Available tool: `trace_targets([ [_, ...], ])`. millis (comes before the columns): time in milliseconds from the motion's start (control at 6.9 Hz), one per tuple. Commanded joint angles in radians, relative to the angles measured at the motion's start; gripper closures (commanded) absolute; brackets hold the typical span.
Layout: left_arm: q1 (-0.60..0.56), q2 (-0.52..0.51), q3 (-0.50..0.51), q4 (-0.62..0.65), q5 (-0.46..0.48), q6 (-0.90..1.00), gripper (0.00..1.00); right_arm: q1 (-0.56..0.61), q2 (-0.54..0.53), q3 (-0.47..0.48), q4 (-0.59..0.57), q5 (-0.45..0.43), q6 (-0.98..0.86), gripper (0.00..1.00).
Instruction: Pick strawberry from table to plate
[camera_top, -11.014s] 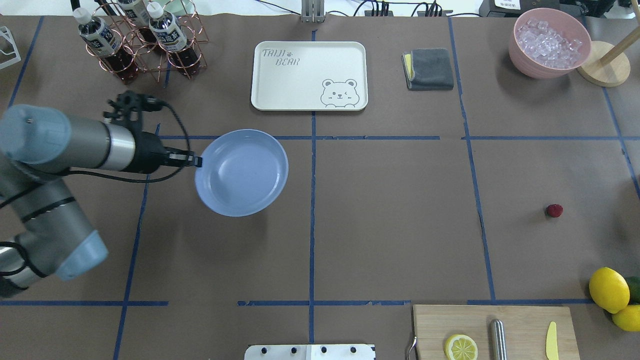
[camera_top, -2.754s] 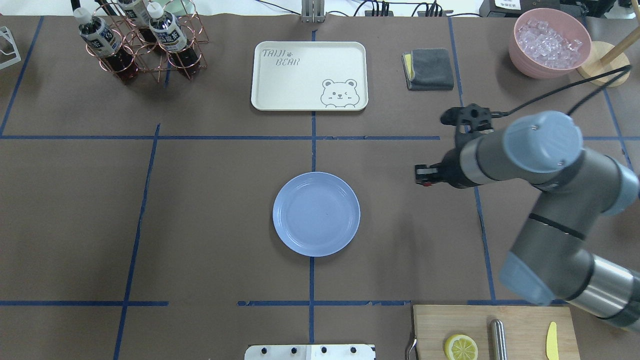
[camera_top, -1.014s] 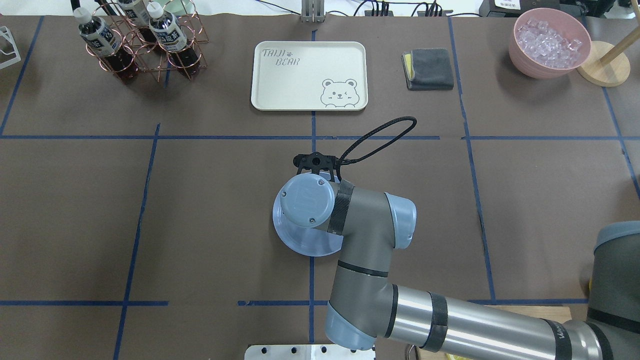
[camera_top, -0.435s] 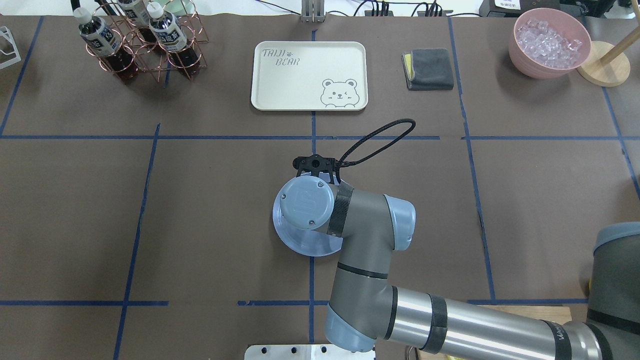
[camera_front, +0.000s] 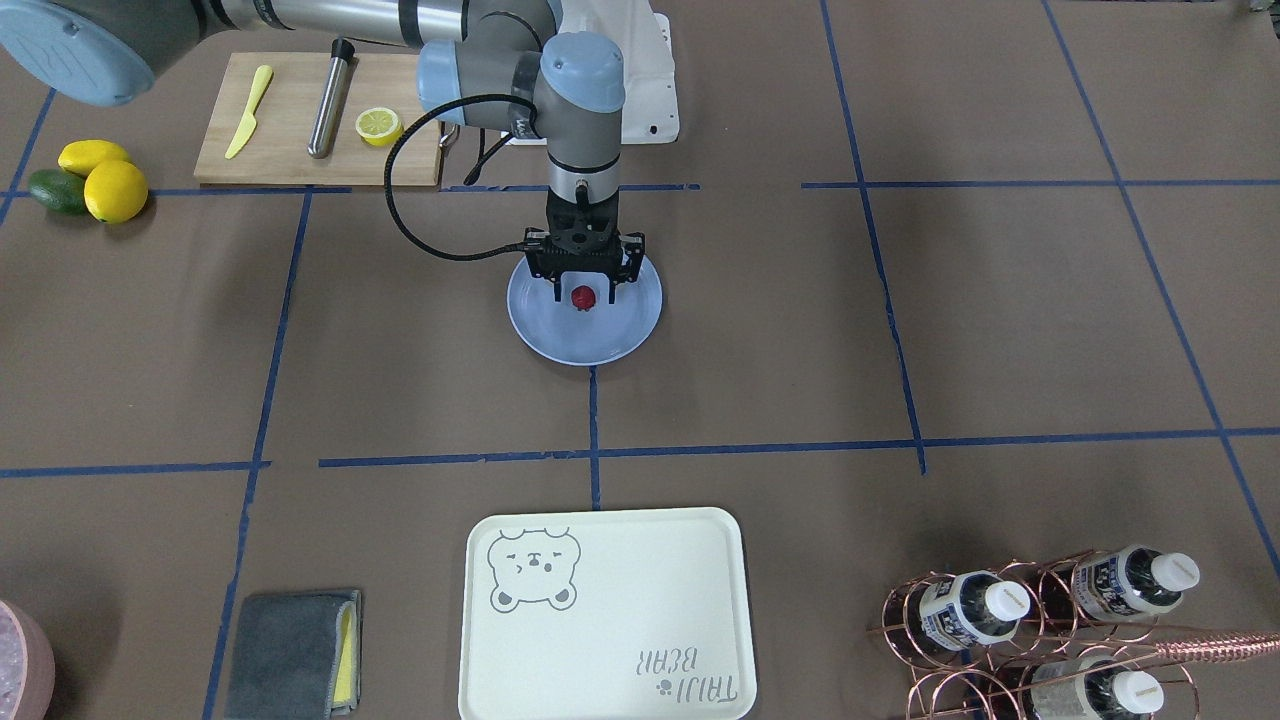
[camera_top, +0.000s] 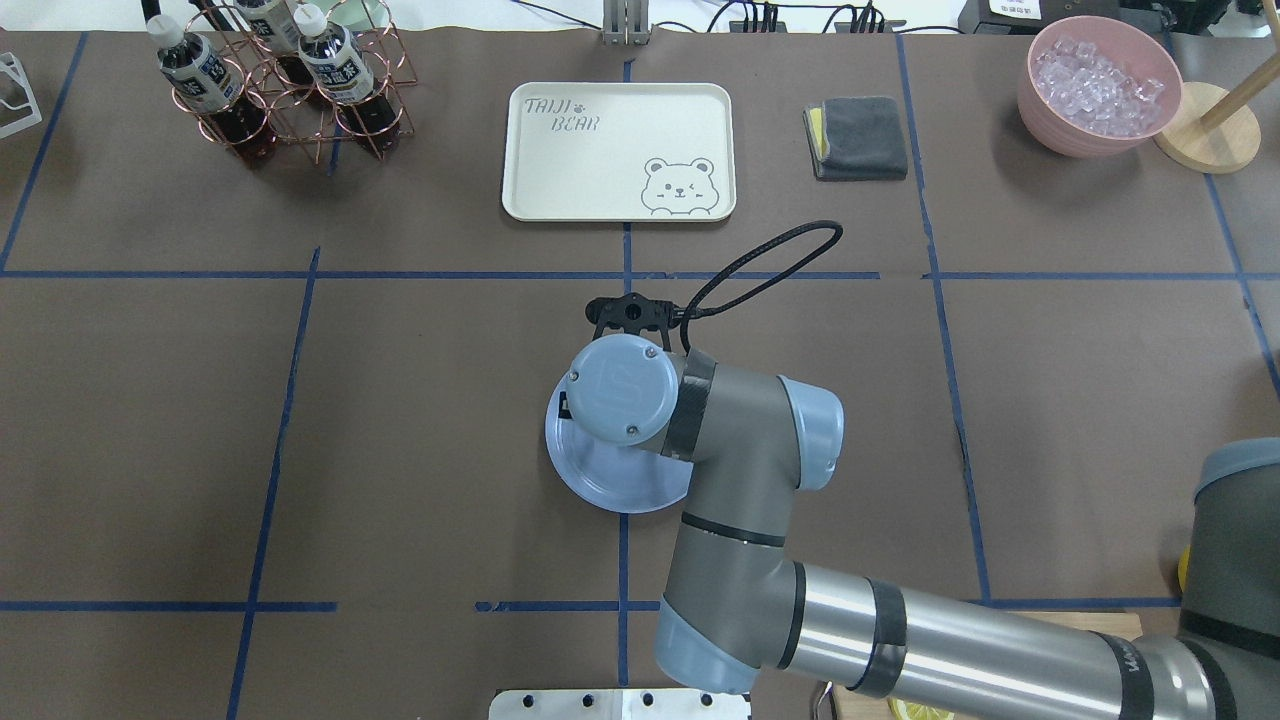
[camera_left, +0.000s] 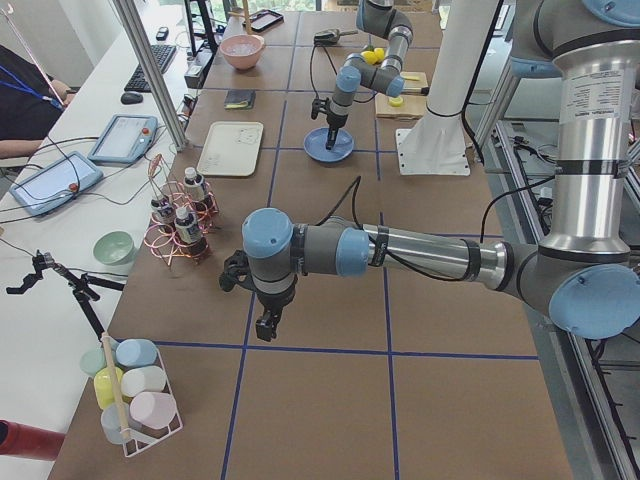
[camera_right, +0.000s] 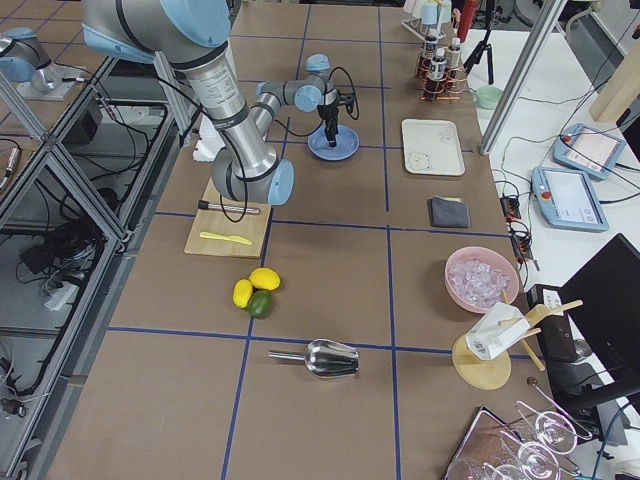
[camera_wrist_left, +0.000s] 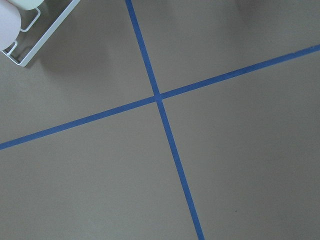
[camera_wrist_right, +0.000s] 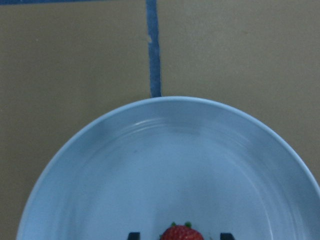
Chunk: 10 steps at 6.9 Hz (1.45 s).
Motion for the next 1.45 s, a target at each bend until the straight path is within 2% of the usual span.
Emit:
trace_targets([
  [0,0.0,-0.003,0.0,0.002,0.001,0.0,0.0,0.172,-0.073,0.114,-0.004,0.146,-0.142,0.0],
  [145,0.002,-0.005,0.001,0.002,0.001,0.0,0.0,0.302,-0.153,0.17,-0.004,0.258,-0.29,0.0],
  [435,0.0,0.004,0.003,0.011,0.006,0.002,0.0,0.651,-0.391,0.267,-0.004,0.509,-0.745,0.0],
  [580,-0.002,0.013,0.012,0.011,0.003,0.002,0.0,0.793,-0.499,0.263,-0.004,0.566,-0.984,0.0],
  [725,-0.002,0.015,0.014,0.012,0.0,-0.006,0.0,0.884,-0.579,0.257,-0.004,0.568,-1.195,0.0],
  [870,-0.005,0.017,0.018,0.014,-0.037,-0.009,0.0,0.956,-0.647,0.255,-0.004,0.584,-1.315,0.0],
  [1014,-0.011,0.036,0.018,0.012,-0.083,-0.024,0.0,1.005,-0.717,0.255,-0.003,0.593,-1.365,0.0],
  [1159,-0.02,0.038,0.014,0.005,-0.086,-0.029,0.0,1.064,-0.789,0.255,0.0,0.608,-1.359,0.0],
  [1304,-0.029,0.04,0.004,0.005,-0.086,-0.029,0.0,1.123,-0.884,0.255,0.005,0.66,-1.358,0.0],
])
